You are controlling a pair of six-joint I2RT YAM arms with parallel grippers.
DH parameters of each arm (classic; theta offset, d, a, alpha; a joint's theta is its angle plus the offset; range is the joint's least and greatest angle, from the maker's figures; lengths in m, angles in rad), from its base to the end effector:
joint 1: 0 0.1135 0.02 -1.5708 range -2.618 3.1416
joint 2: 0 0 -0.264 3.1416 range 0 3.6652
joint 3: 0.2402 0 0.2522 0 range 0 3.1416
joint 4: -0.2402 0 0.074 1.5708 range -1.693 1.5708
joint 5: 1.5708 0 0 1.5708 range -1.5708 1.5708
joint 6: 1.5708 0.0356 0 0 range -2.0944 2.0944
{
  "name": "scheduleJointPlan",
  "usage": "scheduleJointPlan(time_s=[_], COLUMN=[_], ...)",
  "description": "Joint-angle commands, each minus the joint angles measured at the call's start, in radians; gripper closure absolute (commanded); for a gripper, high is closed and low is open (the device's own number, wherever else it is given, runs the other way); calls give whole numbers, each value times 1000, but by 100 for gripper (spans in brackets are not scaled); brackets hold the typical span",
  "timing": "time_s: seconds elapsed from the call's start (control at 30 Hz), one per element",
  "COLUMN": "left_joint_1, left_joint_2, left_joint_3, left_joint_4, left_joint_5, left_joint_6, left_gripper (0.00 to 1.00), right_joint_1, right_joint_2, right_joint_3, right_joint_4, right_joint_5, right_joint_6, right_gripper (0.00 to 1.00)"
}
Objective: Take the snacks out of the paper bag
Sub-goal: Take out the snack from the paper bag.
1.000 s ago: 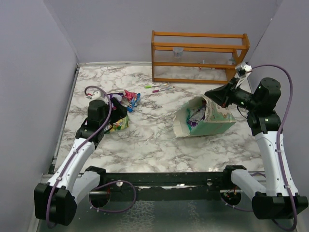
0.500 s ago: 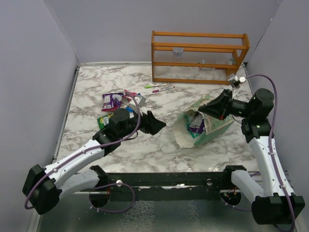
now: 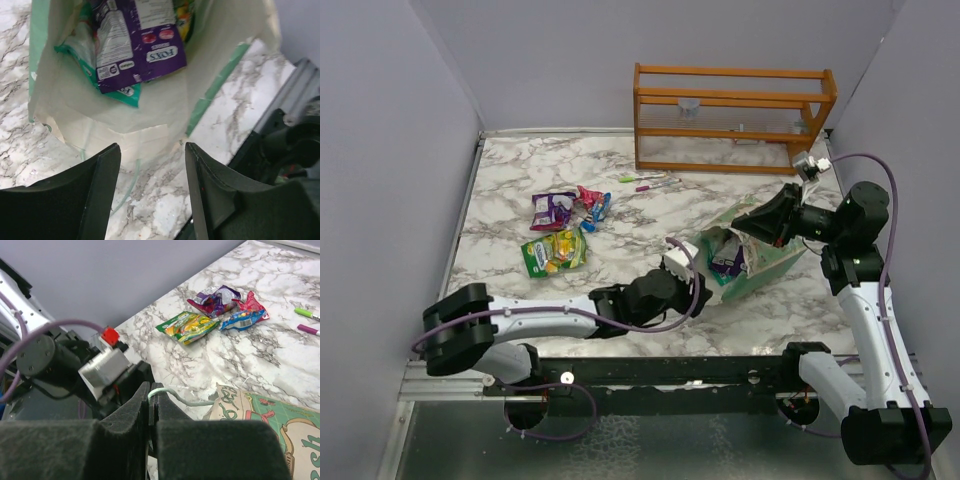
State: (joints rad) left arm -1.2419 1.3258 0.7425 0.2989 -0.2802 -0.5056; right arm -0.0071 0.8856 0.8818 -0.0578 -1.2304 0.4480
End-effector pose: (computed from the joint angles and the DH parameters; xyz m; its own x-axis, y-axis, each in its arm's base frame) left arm 0.1054 -0.2782 0.2544 -0.4783 -0.0397 -0.8773 0.6768 0.6199 -0.3970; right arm 0.1841 0.0323 0.3717 -0.4620 0.1479 -0.8745 -0.8192 0.3067 0.4846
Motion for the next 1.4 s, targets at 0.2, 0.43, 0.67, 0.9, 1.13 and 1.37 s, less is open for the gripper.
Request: scheduleJointPlan(time_s=[0.2, 0.43, 0.67, 0.9, 1.13, 1.37], left_joint_1=[-15, 12, 34, 61, 113, 148], left_joint_2=[343, 492, 564, 626, 687, 727], left_joint_3=[213, 284, 255, 303, 319, 306], left_joint_4=[65, 122, 291, 271, 298, 458], left_joint_5=[-307, -356, -372, -392, -353, -201], left_joint_6=[13, 17, 42, -14, -74, -95], left_gripper=[58, 61, 63, 49, 54, 71], right_joint_1=[4, 4, 5, 6, 5, 6], right_joint_2=[-21, -27, -30, -25, -21, -22], right_joint_3=[54, 50, 54, 63, 70, 71], right_joint_4=[-91, -85, -94, -91, -95, -104], right_joint_5=[73, 75, 75, 70, 66, 71], right_joint_6=[-80, -79, -83, -78, -77, -80], right_gripper=[98, 98, 98, 98, 98, 98])
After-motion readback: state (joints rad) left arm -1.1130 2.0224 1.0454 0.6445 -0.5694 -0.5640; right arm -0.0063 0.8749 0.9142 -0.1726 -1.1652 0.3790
